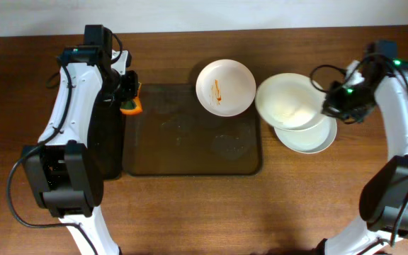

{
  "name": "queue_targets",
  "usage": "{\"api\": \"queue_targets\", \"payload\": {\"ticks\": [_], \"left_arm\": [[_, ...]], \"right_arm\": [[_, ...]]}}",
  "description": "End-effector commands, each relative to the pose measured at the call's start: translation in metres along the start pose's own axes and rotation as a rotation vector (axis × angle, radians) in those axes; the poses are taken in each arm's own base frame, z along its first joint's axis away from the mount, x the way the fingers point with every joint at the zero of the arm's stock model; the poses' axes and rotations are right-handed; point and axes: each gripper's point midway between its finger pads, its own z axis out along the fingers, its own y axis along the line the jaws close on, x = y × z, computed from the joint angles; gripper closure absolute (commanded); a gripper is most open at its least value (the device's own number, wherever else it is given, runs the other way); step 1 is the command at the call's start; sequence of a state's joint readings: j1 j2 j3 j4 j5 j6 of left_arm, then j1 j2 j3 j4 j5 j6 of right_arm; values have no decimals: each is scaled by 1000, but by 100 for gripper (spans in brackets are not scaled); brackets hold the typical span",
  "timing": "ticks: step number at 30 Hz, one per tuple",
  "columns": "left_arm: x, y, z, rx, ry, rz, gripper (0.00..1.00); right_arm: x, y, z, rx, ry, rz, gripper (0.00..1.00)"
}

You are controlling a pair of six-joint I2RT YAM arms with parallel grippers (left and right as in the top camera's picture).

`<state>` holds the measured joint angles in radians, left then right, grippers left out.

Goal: Clean dirty plates on tray and stack at the side
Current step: 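Carry the plate right with the right gripper and stack it on the cleaned plate, then move the right gripper to the last sauced plate on the tray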

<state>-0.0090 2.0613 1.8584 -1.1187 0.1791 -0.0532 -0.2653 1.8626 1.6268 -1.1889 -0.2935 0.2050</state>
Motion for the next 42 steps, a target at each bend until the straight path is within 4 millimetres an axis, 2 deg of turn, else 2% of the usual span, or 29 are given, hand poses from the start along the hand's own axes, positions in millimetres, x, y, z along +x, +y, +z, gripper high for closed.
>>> {"api": "queue_targets", "payload": {"ticks": [1,4,8,12,14,15,16,17,18,21,22,25,28,31,35,38,42], "left_arm": [[2,0,2,6,8,-17,100],[2,0,2,6,8,-17,100],[2,0,2,6,8,-17,100],[2,0,2,6,7,-17,100],[1,0,2,6,5,-16,100],[1,0,2,7,3,-16,100],[1,0,2,7,2,-16,100],[0,0,2,7,1,-15,100],[0,0,2,7,1,-15,100],[0,0,2,7,1,-15,100],[0,0,2,7,1,-15,100],[1,-2,3,8,4,-11,100],[2,-5,3,10,5,-4,100],[2,-6,4,10,6,-2,100],[2,-6,4,10,6,-2,100],[2,-6,4,10,6,-2,100],[2,-6,4,9,5,-2,100]], "right_arm": [[-10,-45,-10,85,-43,65,96],[-15,-73,-4,159,-66,100,96],[-12,-79,18,158,-69,99,96],[5,-79,45,156,-26,90,96],[15,-75,55,155,9,77,89],[18,-72,58,155,19,67,82],[20,-67,59,154,23,54,71],[20,-62,60,152,25,38,58],[20,-56,61,149,22,23,54],[11,-32,54,86,1,-10,53],[-2,-10,43,22,-35,-40,53],[-18,28,28,-49,-94,-104,52],[-27,77,31,-95,-171,-152,50],[-29,108,54,-43,-231,-122,52],[-16,141,97,21,-246,-137,54],[-7,150,124,78,-255,-111,54],[6,150,161,119,-216,-103,57]]}}
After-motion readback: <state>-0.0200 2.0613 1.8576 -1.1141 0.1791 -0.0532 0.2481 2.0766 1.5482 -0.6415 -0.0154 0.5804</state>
